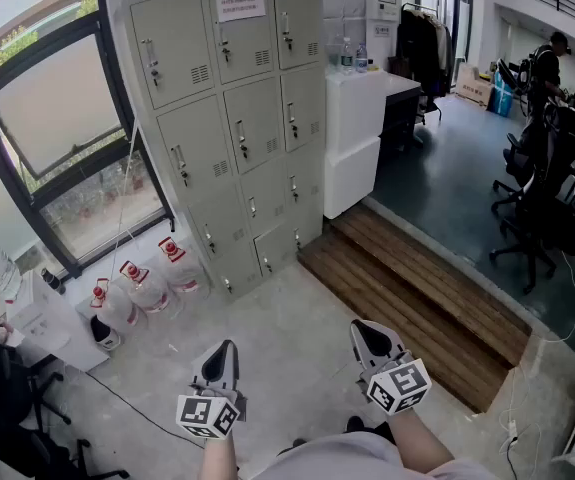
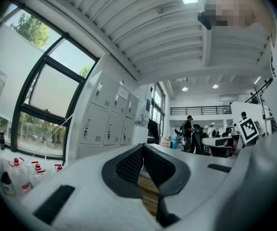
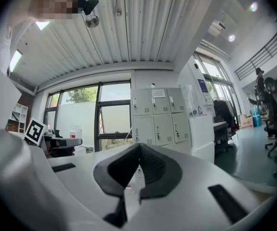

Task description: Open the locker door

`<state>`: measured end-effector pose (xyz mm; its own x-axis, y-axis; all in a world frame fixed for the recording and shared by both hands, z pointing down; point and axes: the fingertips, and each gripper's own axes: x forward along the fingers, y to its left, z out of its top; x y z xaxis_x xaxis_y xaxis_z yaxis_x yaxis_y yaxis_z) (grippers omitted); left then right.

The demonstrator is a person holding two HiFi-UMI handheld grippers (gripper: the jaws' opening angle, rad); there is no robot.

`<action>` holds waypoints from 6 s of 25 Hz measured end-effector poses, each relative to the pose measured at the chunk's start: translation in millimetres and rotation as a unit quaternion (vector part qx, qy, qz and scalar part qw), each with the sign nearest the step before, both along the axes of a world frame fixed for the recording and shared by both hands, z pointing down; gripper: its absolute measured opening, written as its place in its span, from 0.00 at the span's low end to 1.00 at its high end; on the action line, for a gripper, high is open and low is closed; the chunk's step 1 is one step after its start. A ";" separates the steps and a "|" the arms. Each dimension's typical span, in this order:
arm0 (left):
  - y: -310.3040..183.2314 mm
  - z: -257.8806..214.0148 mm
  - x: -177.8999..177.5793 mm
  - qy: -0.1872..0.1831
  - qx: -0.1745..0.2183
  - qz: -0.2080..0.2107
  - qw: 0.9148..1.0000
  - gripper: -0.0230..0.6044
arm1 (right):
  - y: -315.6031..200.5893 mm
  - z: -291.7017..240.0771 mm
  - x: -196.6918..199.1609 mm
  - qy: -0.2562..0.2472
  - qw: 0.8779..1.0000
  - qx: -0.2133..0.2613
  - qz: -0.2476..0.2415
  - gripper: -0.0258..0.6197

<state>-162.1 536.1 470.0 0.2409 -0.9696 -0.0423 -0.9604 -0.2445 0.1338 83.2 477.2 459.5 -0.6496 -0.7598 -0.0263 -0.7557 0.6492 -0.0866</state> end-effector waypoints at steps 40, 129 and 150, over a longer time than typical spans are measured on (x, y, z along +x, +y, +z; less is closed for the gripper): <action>-107.9 19.8 -16.5 -0.038 -0.025 0.003 0.999 0.04 | -119.8 36.5 9.5 -0.059 0.997 -0.035 0.047 0.06; -779.0 20.5 -149.6 -0.031 -0.060 -0.140 0.988 0.04 | -1000.6 26.5 -226.9 0.064 0.992 0.004 -0.108 0.42; -778.5 28.2 -166.4 -0.018 -0.067 -0.174 0.982 0.04 | -1038.0 23.7 -254.4 0.058 0.993 0.006 -0.106 0.36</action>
<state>-328.5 -242.4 498.2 -0.1062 -0.9898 0.0948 -0.9875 0.1161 0.1062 -171.2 -560.7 483.2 -0.7944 -0.6054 0.0488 -0.6061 0.7954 0.0017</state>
